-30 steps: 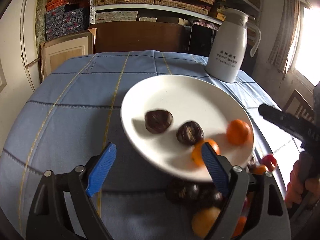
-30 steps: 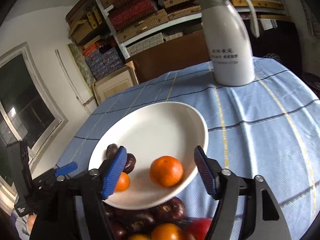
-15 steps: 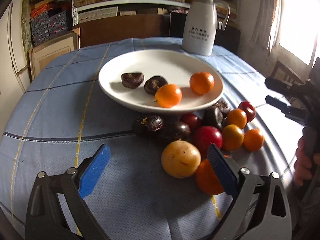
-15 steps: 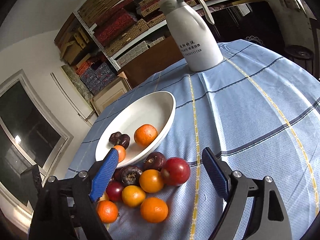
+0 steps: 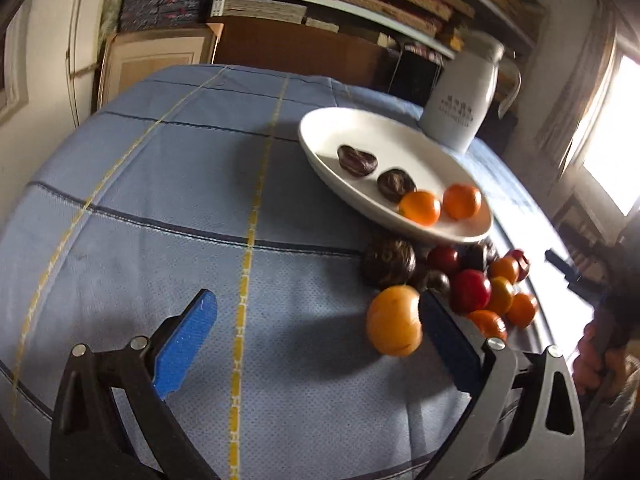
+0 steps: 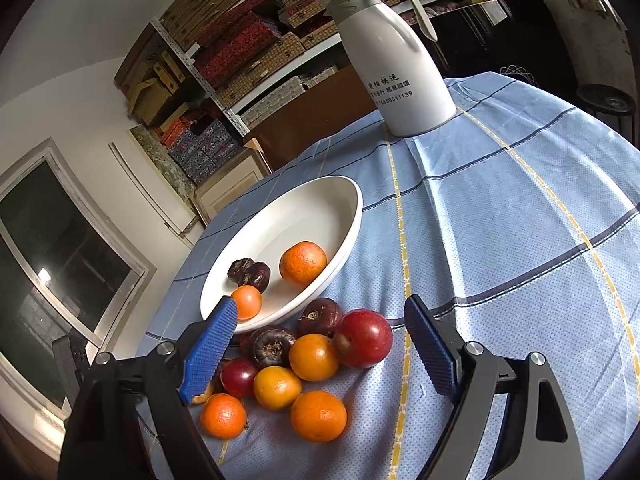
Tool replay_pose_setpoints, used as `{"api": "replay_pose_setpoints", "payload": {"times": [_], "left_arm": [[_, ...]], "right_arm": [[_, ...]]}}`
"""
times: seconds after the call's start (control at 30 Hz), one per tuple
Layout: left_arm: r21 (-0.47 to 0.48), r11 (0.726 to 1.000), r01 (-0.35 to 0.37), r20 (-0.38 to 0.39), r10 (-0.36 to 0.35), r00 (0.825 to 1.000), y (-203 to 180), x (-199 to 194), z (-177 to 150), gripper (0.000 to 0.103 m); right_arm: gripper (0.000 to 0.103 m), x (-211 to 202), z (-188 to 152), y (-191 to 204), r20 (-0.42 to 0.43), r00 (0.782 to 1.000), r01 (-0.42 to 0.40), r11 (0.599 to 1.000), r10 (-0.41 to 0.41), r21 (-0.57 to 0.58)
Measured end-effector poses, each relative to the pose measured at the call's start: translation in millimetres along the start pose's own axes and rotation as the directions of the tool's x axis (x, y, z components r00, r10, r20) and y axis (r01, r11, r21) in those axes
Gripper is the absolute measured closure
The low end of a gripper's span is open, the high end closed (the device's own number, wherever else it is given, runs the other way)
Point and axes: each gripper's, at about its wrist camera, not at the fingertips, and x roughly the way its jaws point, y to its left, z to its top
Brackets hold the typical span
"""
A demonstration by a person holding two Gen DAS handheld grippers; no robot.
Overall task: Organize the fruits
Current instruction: 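Withdraw both tools and move the left tool toward the pale yellow fruit, then grasp the pale yellow fruit with the left tool while the right grasps a large orange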
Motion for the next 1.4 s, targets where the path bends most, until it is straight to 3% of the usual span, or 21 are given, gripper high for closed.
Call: {"api": "replay_pose_setpoints", "payload": {"times": [0.13,0.2,0.3,0.33,0.37,0.47,0.5,0.63,0.73,0.83,0.97,1.07,1.17,1.3,1.4], "left_arm": [[0.097,0.995,-0.008,-0.022,0.01,1.0,-18,4,-2,0.004],[0.181,0.982,-0.056,-0.026,0.062,0.998,-34,7,-4,0.004],[0.215,0.972,-0.097,-0.048,0.11,0.993,-43,15,-6,0.006],[0.208,0.973,-0.096,-0.051,0.109,0.993,-41,14,-5,0.017],[0.195,0.976,-0.093,-0.06,0.106,0.993,-38,15,-5,0.035],[0.162,0.986,-0.044,-0.112,0.063,0.992,-31,24,-2,0.048],[0.165,0.986,-0.04,-0.115,0.06,0.992,-31,25,-2,0.048],[0.227,0.973,-0.034,-0.126,0.064,0.99,-45,32,-4,0.06],[0.21,0.978,-0.003,-0.143,0.034,0.989,-42,34,-5,0.061],[0.174,0.985,0.02,-0.144,0.006,0.99,-36,34,-3,0.061],[0.172,0.985,0.022,-0.144,0.003,0.99,-36,34,-3,0.061],[0.173,0.985,0.022,-0.146,0.004,0.989,-36,35,-3,0.061],[0.181,0.983,0.016,-0.146,0.01,0.989,-39,36,-2,0.061],[0.175,0.984,0.045,-0.147,-0.019,0.989,-38,36,-1,0.062],[0.163,0.985,0.064,-0.125,-0.043,0.991,-37,30,0,0.062]], "right_arm": [[0.017,2,-1,1,-0.005,1.0,0.008,1.0,-0.008,-0.011],[0.017,2,-1,1,-0.005,1.0,0.01,1.0,-0.01,-0.011],[0.017,2,-1,1,-0.005,1.0,0.012,1.0,-0.012,-0.013],[0.017,2,-1,1,-0.005,1.0,0.011,1.0,-0.011,-0.013],[0.017,2,-1,1,-0.007,1.0,0.012,1.0,-0.012,-0.016],[0.017,2,-1,3,-0.014,1.0,0.011,1.0,-0.012,-0.029],[0.017,3,-2,4,-0.016,1.0,0.011,0.999,-0.012,-0.036],[0.017,-1,-8,11,-0.031,0.999,0.006,0.998,-0.008,-0.064],[0.017,-3,-23,19,-0.076,0.997,0.001,0.994,-0.01,-0.114],[0.024,-3,-34,27,-0.123,0.992,-0.008,0.987,-0.011,-0.157],[0.052,9,-44,26,-0.209,0.975,0.033,0.985,-0.069,-0.172],[0.056,19,-49,32,-0.255,0.961,0.05,0.977,-0.103,-0.208],[0.068,28,-52,30,-0.306,0.946,0.042,0.979,-0.104,-0.201],[0.068,27,-51,29,-0.308,0.949,0.011,0.982,-0.071,-0.191],[0.068,16,-47,26,-0.264,0.964,-0.032,0.987,-0.011,-0.159]]}}
